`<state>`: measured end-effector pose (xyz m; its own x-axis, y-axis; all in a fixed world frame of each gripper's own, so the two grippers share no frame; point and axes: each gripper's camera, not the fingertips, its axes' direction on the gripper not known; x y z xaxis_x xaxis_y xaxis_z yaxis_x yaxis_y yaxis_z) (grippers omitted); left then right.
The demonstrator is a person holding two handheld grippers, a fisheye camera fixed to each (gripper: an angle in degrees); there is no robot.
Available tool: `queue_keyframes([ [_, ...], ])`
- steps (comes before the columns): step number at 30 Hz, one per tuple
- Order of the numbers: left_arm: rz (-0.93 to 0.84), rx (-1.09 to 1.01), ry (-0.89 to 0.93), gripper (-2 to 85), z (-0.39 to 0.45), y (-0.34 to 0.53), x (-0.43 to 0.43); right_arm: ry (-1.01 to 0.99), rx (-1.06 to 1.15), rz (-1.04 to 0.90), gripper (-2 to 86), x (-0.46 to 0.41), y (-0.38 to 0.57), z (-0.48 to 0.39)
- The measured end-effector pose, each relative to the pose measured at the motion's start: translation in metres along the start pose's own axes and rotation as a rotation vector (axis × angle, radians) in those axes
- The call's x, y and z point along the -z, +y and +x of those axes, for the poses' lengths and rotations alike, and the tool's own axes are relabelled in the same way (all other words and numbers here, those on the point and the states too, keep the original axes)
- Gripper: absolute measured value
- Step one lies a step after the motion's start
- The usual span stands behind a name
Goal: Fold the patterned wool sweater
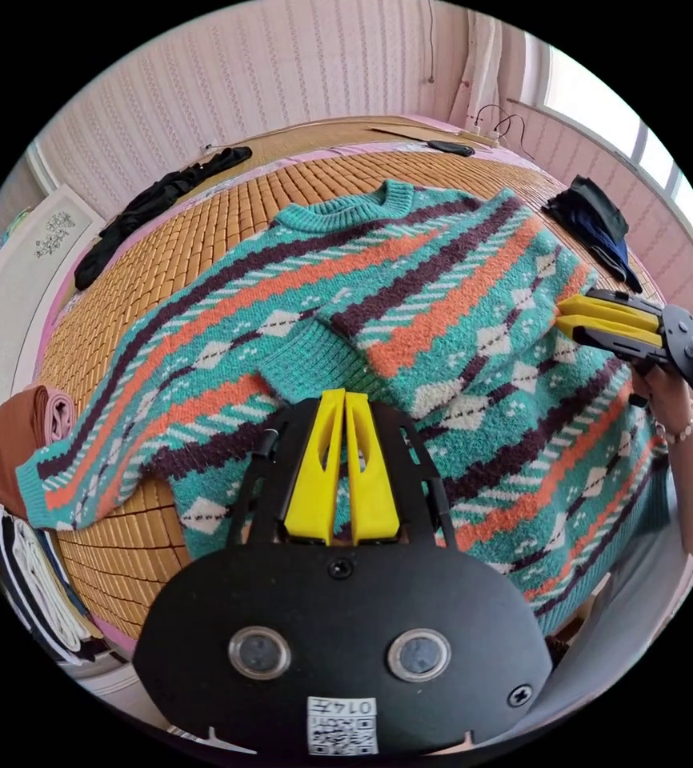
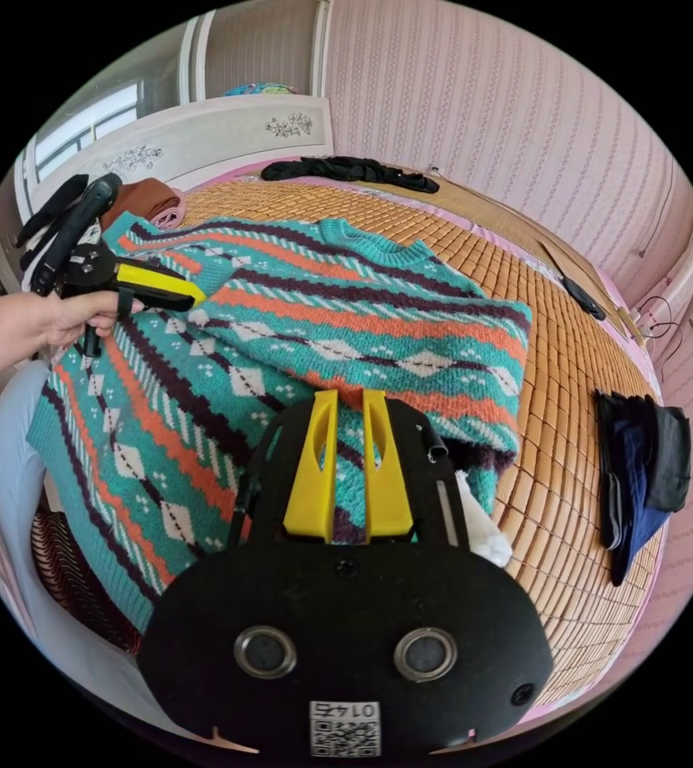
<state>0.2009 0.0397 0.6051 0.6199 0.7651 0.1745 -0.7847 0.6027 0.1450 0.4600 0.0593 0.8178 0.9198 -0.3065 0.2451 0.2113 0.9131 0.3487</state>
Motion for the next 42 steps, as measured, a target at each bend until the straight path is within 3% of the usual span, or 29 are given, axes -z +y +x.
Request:
queue_keyframes([
  [7,0.009,-0.009,0.056,-1.0,-0.019,0.007,-0.007,0.037,-0.027,-0.051,4.3,-0.024,-0.014,-0.011],
  [15,0.000,-0.006,0.164,-0.9,-0.056,0.022,-0.013,0.010,-0.059,-0.267,4.4,-0.054,-0.054,-0.020],
  [22,0.223,0.094,0.353,0.7,-0.133,0.096,0.026,0.156,0.057,-0.355,9.0,-0.053,-0.076,-0.072],
  [26,0.345,0.177,0.262,6.4,-0.226,0.188,0.071,0.139,0.201,-0.281,10.9,-0.036,-0.115,-0.146],
  [31,0.331,0.394,0.024,9.2,-0.347,0.297,0.091,0.158,0.412,-0.215,12.5,-0.051,-0.162,-0.245],
  [38,0.345,0.698,-0.020,12.7,-0.455,0.403,0.090,0.055,0.588,-0.170,12.0,-0.092,-0.214,-0.352],
  [42,0.357,0.762,-0.016,13.5,-0.481,0.427,0.082,0.043,0.665,-0.172,12.1,-0.114,-0.231,-0.396],
])
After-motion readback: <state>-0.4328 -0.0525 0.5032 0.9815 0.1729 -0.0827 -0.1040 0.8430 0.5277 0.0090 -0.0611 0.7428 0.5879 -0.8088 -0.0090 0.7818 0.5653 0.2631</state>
